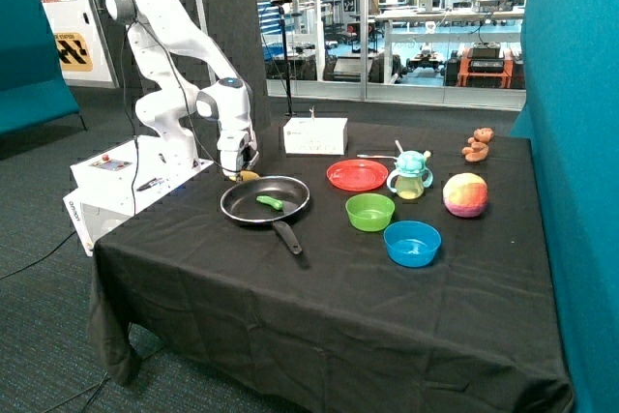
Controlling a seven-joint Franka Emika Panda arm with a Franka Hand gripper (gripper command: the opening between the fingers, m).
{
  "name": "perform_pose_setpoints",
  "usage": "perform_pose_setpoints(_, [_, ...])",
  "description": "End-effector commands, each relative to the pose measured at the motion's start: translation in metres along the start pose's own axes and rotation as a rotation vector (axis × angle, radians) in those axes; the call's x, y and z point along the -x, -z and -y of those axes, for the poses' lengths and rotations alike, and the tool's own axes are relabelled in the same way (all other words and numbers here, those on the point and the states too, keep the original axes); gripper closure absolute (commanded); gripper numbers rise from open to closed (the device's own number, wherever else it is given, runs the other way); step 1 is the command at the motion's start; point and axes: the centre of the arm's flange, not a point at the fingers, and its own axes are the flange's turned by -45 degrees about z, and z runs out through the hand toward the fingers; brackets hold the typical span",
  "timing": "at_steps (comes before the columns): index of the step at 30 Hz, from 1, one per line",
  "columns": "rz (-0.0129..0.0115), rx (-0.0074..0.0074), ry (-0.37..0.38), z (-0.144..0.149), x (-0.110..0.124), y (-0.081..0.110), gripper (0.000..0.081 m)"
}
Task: Cook the vegetables
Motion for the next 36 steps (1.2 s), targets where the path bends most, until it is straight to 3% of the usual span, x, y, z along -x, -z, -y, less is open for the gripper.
perform_pose_setpoints(1, [0.0020,0.0031,-0.002,0.0033,-0.0032,-0.0055,0.0235])
perform_pose_setpoints(5, [0.0020,0.0031,-0.005,0.0026,-0.0024,-0.0074,0.0297])
perform_pose_setpoints(6, [0.0020,0.0031,-0.008,0.0028,-0.0022,-0.0077,0.0379])
perform_pose_setpoints(8, [0.0020,0.0031,-0.017,0.0030,-0.0018,-0.0083,0.0654])
perform_pose_setpoints(9, [0.0020,0.0031,-0.022,0.0030,-0.0017,-0.0084,0.0731])
perform_pose_setpoints(11, [0.0020,0.0031,-0.027,0.0028,-0.0020,-0.0080,0.0789])
perform_pose_setpoints(36, [0.0020,0.0031,-0.025,0.0011,0.0023,-0.0020,0.0808])
